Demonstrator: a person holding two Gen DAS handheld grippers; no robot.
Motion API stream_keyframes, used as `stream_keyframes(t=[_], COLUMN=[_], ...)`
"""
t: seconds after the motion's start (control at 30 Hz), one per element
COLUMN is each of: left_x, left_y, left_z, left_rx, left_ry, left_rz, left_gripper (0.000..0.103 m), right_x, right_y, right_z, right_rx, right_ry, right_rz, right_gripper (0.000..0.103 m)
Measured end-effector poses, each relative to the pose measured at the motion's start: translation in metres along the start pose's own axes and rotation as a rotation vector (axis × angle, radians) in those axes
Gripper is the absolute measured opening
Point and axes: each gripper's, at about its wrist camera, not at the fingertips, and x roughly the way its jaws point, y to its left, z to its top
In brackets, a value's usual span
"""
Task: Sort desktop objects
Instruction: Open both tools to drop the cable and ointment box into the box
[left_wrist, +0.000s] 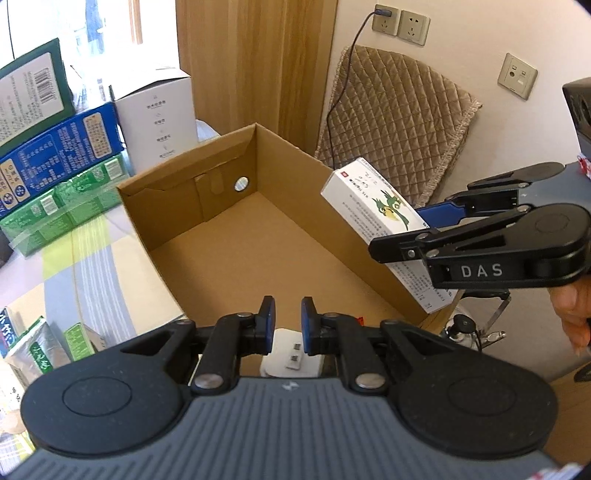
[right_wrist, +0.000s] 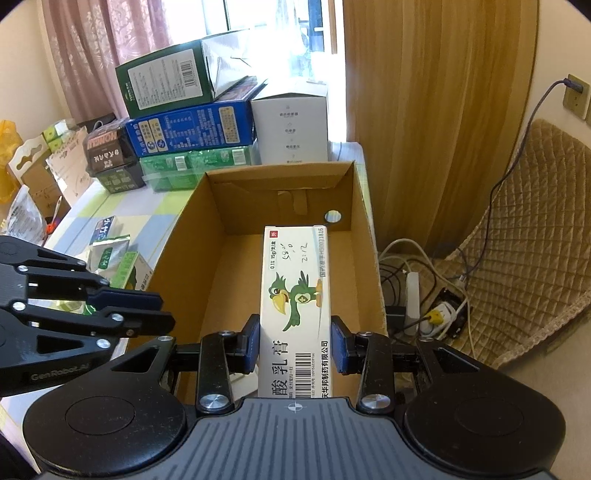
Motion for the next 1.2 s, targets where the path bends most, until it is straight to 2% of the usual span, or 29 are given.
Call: stream_keyframes(t=[0.37,0.47,0.83,1.03,1.2], left_x=[-0.014,-0.016,-0.018,-0.020,-0.025], left_y=[0.008,0.010,0.014,0.019,0.023], left_z=[-0.009,-0.011,-0.020,-0.025,-0.030], left_rx=[0.013,0.011,0.009,0.002,-0.020], left_ry=[-0.015,-0.018,-0.021,-0.021,-0.023], left_rz=[0.016,0.014,0.017,0.030,0.036], left_gripper=[0.017,0.021,0.024,0.024,0.024], right_x=[0.015,0.023,0.059,0.049,0.026], right_y=[0.013,0.011,0.005,0.006,0.015], right_z=[0.005,0.003,-0.004,-0.007,-0.013], right_rx=[-0.010,0.008,0.033,0.032,0.014], right_ry=[0.013,0.032,0.102,0.075,0.040], right_rz=[-0.001,-0.003,-0.013,-0.021,-0.022], right_gripper=[0.036,0.036,0.036,0.039,0.046])
